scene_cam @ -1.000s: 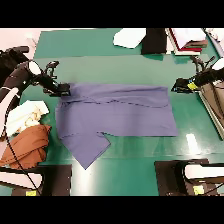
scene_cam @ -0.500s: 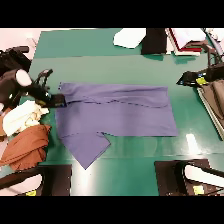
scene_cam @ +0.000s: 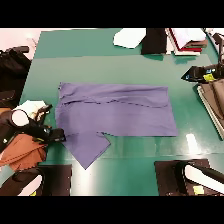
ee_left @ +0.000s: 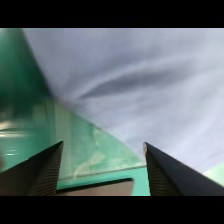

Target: Fold the shirts.

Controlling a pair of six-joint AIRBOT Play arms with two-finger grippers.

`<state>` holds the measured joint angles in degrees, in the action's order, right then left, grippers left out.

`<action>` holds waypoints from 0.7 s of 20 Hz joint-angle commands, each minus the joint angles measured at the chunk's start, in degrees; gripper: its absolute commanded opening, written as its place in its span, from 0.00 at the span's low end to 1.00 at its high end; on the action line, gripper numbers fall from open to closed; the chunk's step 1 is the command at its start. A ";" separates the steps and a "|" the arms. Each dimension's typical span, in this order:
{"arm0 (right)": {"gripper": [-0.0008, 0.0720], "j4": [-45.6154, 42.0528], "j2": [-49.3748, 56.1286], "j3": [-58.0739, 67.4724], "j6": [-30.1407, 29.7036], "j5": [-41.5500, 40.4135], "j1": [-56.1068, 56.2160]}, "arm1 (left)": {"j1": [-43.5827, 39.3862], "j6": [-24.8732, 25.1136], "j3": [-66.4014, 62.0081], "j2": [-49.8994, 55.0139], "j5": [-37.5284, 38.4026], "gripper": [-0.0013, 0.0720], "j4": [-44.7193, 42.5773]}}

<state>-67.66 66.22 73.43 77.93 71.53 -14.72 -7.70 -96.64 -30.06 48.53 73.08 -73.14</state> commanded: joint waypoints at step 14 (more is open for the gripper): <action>0.63 0.09 -0.37 0.02 0.02 3.67 -0.02 | -8.72 -3.50 2.19 -1.44 -4.57 0.78 -0.13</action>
<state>-67.44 65.87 73.43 77.93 74.74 -14.74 -16.23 -99.13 -25.87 47.20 63.22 -65.39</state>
